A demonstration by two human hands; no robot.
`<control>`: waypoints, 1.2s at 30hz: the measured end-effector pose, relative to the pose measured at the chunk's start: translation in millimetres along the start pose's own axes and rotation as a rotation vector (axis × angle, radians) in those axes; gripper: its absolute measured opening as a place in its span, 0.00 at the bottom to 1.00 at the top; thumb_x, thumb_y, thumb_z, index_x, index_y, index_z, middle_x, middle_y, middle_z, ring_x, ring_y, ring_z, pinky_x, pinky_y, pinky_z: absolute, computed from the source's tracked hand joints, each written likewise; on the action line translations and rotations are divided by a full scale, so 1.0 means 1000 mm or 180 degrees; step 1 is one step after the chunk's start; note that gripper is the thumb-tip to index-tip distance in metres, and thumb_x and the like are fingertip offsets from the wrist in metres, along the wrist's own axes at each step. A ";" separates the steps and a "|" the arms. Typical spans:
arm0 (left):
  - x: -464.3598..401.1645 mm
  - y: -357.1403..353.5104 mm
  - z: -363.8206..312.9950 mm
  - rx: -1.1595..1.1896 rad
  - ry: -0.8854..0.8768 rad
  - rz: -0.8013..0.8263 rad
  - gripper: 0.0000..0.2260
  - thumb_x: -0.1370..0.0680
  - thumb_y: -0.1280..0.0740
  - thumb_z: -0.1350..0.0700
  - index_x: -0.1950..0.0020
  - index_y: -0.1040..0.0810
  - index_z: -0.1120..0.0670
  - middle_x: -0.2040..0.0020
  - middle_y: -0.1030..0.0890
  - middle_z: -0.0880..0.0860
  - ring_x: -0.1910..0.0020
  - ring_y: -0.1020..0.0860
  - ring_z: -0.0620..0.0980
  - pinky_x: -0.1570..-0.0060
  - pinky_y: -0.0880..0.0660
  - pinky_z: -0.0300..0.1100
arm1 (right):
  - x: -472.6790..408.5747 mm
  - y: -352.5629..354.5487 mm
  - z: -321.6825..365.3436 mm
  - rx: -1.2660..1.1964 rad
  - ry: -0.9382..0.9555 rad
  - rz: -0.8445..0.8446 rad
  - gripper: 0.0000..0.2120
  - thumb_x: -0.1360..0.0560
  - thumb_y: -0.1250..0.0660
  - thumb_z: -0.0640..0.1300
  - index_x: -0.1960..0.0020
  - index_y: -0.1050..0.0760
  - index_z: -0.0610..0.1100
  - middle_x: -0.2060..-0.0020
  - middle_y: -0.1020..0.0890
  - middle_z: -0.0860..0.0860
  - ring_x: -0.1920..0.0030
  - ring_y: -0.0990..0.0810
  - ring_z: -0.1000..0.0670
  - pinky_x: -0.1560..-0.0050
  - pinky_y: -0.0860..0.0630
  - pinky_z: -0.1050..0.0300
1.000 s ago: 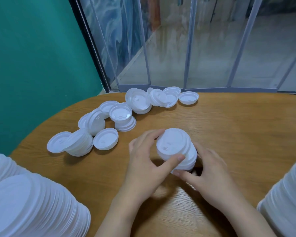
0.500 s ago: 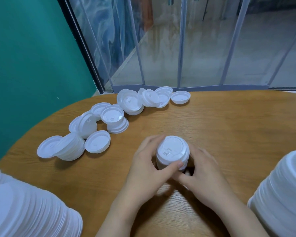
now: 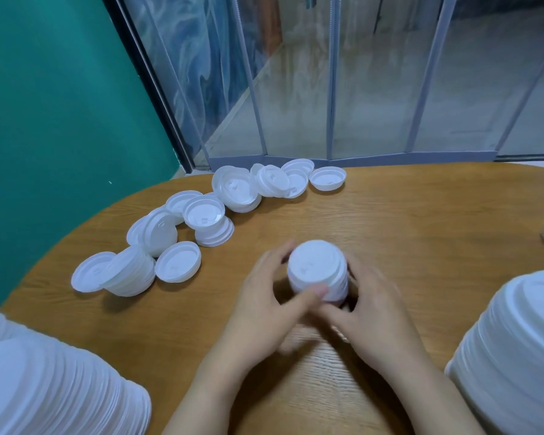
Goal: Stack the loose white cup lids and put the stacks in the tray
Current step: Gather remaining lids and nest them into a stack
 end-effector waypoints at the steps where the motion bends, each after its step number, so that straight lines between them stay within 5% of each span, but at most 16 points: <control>1: -0.007 0.003 0.001 0.0070 0.0049 -0.0045 0.30 0.25 0.26 0.42 0.24 0.28 0.45 0.33 0.24 0.38 0.33 0.28 0.29 0.37 0.34 0.24 | -0.001 0.007 -0.004 0.0084 -0.0072 -0.0211 0.32 0.36 0.23 0.65 0.35 0.27 0.60 0.50 0.22 0.67 0.44 0.23 0.55 0.41 0.28 0.48; 5: -0.067 0.001 -0.006 -0.0392 -0.0372 -0.0175 0.15 0.18 0.31 0.54 0.31 0.22 0.51 0.35 0.20 0.45 0.36 0.26 0.34 0.38 0.34 0.26 | 0.000 0.019 -0.019 0.0170 -0.0440 -0.0740 0.33 0.36 0.19 0.59 0.34 0.27 0.57 0.47 0.19 0.62 0.43 0.23 0.50 0.39 0.28 0.44; 10: -0.173 -0.033 -0.004 -0.1439 -0.0967 0.0019 0.15 0.19 0.33 0.58 0.32 0.20 0.53 0.35 0.19 0.50 0.33 0.25 0.52 0.31 0.31 0.51 | 0.002 0.006 -0.026 0.0221 -0.0476 -0.0711 0.35 0.34 0.22 0.62 0.31 0.30 0.58 0.39 0.22 0.62 0.36 0.26 0.54 0.33 0.32 0.49; 14: -0.223 -0.064 0.003 -0.2418 -0.1112 0.0412 0.17 0.20 0.32 0.53 0.31 0.21 0.52 0.35 0.19 0.50 0.31 0.27 0.54 0.28 0.42 0.50 | 0.004 0.003 -0.026 0.0236 -0.0470 -0.0728 0.36 0.33 0.22 0.59 0.29 0.32 0.57 0.38 0.23 0.63 0.35 0.27 0.56 0.31 0.34 0.52; 19: -0.240 -0.075 0.012 -0.3010 -0.1151 0.0177 0.10 0.20 0.38 0.58 0.52 0.17 0.55 0.54 0.16 0.51 0.45 0.25 0.55 0.33 0.48 0.48 | 0.007 0.001 -0.024 0.0325 -0.0479 -0.0733 0.40 0.33 0.21 0.57 0.25 0.34 0.55 0.34 0.24 0.60 0.32 0.28 0.55 0.28 0.33 0.49; 24: -0.222 -0.059 -0.011 -0.2270 -0.1074 0.0022 0.07 0.19 0.34 0.57 0.53 0.17 0.50 0.55 0.17 0.46 0.45 0.25 0.51 0.31 0.44 0.47 | 0.007 0.001 -0.023 0.0354 -0.0450 -0.0688 0.40 0.33 0.21 0.56 0.25 0.34 0.55 0.34 0.24 0.60 0.31 0.27 0.55 0.28 0.33 0.48; 27: -0.189 -0.028 -0.030 -0.1332 -0.0782 -0.0097 0.06 0.22 0.31 0.51 0.59 0.22 0.44 0.57 0.18 0.40 0.45 0.23 0.49 0.36 0.31 0.48 | 0.007 0.001 -0.023 0.0338 -0.0474 -0.0702 0.40 0.33 0.20 0.56 0.26 0.33 0.55 0.35 0.23 0.59 0.33 0.26 0.53 0.30 0.32 0.49; 31: -0.113 0.016 -0.046 -0.0412 -0.0470 -0.0369 0.05 0.22 0.27 0.56 0.55 0.20 0.54 0.59 0.18 0.47 0.57 0.22 0.40 0.54 0.27 0.31 | 0.007 0.001 -0.024 0.0306 -0.0492 -0.0758 0.38 0.32 0.21 0.56 0.26 0.33 0.55 0.36 0.22 0.58 0.34 0.27 0.51 0.33 0.37 0.54; 36: -0.036 0.044 -0.027 0.0503 -0.0224 -0.0517 0.04 0.21 0.27 0.60 0.55 0.19 0.54 0.60 0.18 0.44 0.57 0.22 0.41 0.51 0.27 0.33 | 0.005 -0.001 -0.027 0.0170 -0.0535 -0.0674 0.36 0.32 0.20 0.56 0.28 0.31 0.55 0.38 0.22 0.58 0.34 0.29 0.50 0.32 0.34 0.48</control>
Point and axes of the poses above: each hand's wrist, its own x-axis away from the middle knuckle, its own y-axis out of the back of the hand, z = x × y, the point moved 7 cm from there along -x, towards the middle knuckle
